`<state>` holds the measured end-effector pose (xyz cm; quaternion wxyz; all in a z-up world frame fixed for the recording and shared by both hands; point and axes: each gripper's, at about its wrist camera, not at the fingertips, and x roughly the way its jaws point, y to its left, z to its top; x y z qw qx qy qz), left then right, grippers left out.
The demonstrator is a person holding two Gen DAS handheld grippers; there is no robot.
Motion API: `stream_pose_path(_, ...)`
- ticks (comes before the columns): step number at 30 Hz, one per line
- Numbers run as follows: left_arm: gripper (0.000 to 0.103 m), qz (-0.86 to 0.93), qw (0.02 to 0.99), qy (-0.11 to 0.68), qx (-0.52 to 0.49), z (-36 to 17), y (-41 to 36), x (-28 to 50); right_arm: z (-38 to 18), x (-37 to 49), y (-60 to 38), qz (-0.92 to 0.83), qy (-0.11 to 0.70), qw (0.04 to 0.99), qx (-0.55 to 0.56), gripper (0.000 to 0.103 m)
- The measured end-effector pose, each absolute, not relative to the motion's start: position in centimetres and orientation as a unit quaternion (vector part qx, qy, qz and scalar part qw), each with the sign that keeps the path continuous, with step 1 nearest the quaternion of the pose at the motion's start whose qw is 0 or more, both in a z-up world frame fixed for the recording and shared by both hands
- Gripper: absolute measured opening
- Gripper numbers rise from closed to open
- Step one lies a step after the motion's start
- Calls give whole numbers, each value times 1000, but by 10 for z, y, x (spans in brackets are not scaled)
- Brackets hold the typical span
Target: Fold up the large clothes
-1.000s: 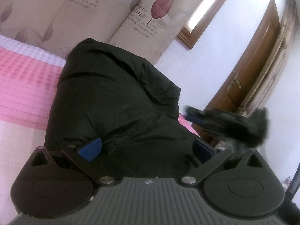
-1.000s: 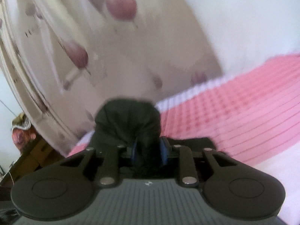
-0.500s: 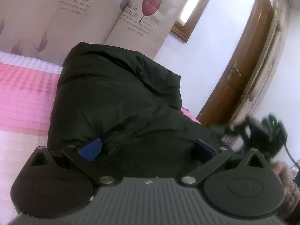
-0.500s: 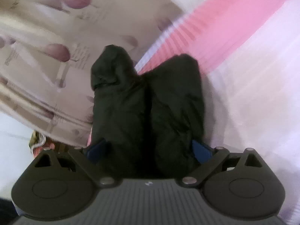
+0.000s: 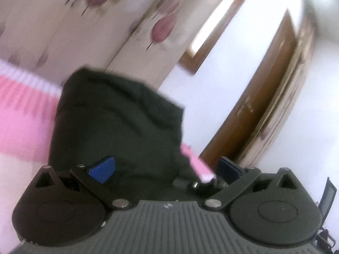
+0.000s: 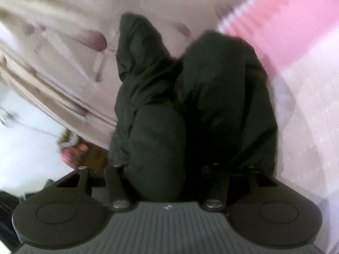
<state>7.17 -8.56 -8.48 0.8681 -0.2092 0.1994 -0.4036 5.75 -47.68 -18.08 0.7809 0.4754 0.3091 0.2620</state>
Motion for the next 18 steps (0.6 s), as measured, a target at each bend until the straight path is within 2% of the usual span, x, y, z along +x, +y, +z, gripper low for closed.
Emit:
stream_pose_path(1,95,-409,870,190,-200,-82,-90,71,-183,58,-479,264,307,775,486,50)
stream_pose_path(5,57,-440,849,236,-173,-101,-115,84,-181,50,-481,261,302,781,480,50)
stream_pose_path(8,55,-448,846,248,-147,-119,-131,82,-179,43,-487,254,303,785,477,51)
stream_pose_path(11,55,-446,844,261,-143,-128,-137,84,-162,32,-500,234,316,801,451,58)
stream_pose_path(13,55,-444,843,266,-144,-131,-136,87,-134,19,-508,190,308,842,399,65)
stream_pose_path(18,57,-442,844,267,-143,-133,-138,86,-34,9,-491,139,207,939,236,66)
